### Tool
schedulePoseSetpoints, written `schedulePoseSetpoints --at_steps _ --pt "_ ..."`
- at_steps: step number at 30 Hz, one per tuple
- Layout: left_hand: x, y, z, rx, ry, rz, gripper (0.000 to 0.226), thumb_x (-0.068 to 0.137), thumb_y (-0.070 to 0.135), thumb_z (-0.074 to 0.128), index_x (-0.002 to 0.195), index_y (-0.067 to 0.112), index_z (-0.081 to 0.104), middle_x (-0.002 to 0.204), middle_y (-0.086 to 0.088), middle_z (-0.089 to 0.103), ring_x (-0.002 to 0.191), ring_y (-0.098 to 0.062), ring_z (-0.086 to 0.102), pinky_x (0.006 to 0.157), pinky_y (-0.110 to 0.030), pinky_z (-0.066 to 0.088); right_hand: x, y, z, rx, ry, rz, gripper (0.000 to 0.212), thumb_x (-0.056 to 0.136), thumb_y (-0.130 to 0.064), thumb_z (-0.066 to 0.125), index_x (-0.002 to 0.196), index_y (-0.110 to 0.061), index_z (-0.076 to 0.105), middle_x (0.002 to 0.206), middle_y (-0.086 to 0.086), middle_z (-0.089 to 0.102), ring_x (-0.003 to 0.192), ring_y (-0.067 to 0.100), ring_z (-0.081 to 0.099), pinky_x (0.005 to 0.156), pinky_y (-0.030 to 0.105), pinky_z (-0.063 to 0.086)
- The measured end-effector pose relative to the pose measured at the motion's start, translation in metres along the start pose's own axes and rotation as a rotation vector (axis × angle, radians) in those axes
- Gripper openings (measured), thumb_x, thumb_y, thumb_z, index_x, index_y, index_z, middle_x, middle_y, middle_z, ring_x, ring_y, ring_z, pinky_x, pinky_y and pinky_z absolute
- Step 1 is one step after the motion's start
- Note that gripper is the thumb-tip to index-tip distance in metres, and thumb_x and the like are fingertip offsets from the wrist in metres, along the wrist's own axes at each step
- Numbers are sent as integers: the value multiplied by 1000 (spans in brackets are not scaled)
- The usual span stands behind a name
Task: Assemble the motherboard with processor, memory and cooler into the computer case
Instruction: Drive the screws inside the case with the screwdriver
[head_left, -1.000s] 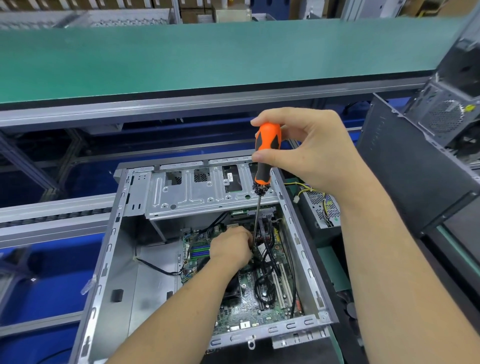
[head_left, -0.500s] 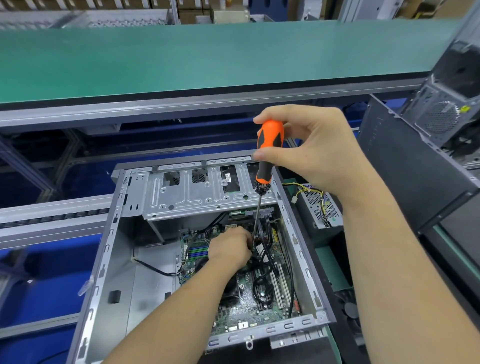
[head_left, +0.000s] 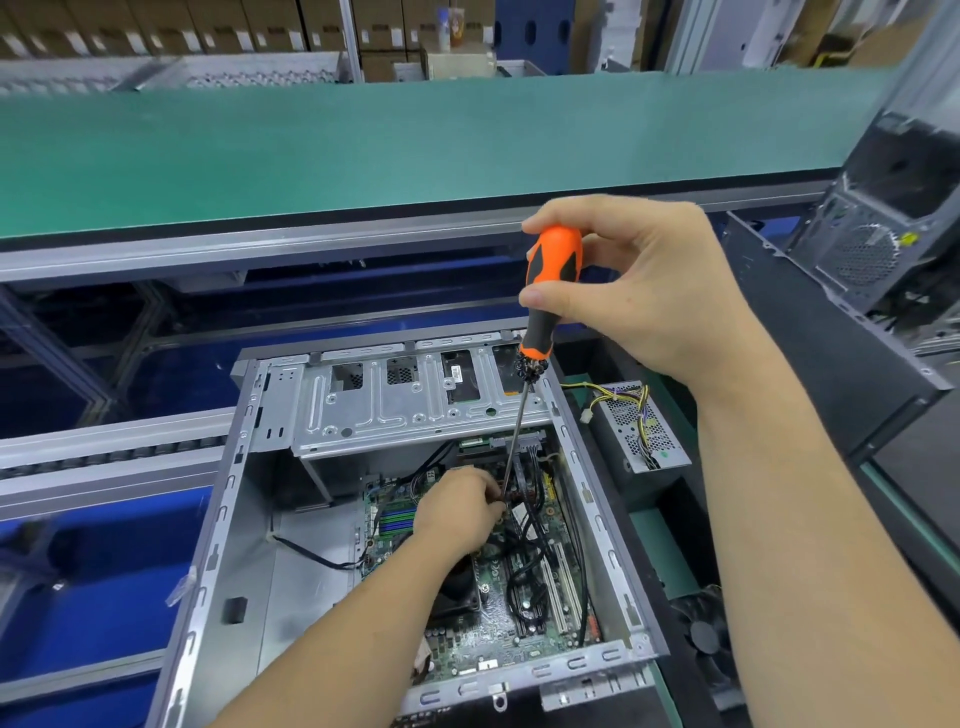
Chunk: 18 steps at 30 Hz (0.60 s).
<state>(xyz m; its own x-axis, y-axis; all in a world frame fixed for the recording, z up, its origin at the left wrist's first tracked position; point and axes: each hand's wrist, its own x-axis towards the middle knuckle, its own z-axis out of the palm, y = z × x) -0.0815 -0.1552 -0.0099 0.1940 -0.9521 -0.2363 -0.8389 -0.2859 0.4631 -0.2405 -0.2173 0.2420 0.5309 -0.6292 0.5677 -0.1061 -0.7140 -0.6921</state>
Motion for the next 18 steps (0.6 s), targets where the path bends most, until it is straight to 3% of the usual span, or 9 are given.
schedulePoseSetpoints --at_steps 3,9,12,15,18 --pt "-4 -2 -6 -57 9 0 11 94 28 64 99 21 71 92 4 70 74 -11 65 74 -34 58 2 -4 -1 12 8 1 38 75 -12 86 109 -23 71 100 5 72 89 32 71 85 44 59" --pt "-14 -10 -17 -117 110 9 18 90 14 62 103 17 74 87 7 68 77 -9 64 75 -22 52 3 -16 3 50 14 -11 38 76 -10 86 109 -21 71 95 11 71 85 35 69 81 45 60" --pt "-18 -10 -20 -133 146 10 18 89 12 62 101 17 74 84 5 68 77 -12 62 78 -23 50 4 -23 4 53 3 -27 39 77 -11 86 110 -22 70 94 10 70 84 32 69 77 41 62" --pt "-23 -10 -21 -109 129 14 12 88 12 61 81 17 69 78 3 65 76 -17 61 79 -28 52 4 -27 7 60 3 -37 38 77 -12 86 109 -24 70 93 9 70 83 30 69 77 40 62" --pt "-26 -11 -22 -104 117 16 24 88 13 60 67 20 55 71 3 60 70 -18 57 75 -29 52 4 -29 10 54 3 -45 38 77 -13 86 109 -25 70 93 7 69 84 28 69 79 41 62"
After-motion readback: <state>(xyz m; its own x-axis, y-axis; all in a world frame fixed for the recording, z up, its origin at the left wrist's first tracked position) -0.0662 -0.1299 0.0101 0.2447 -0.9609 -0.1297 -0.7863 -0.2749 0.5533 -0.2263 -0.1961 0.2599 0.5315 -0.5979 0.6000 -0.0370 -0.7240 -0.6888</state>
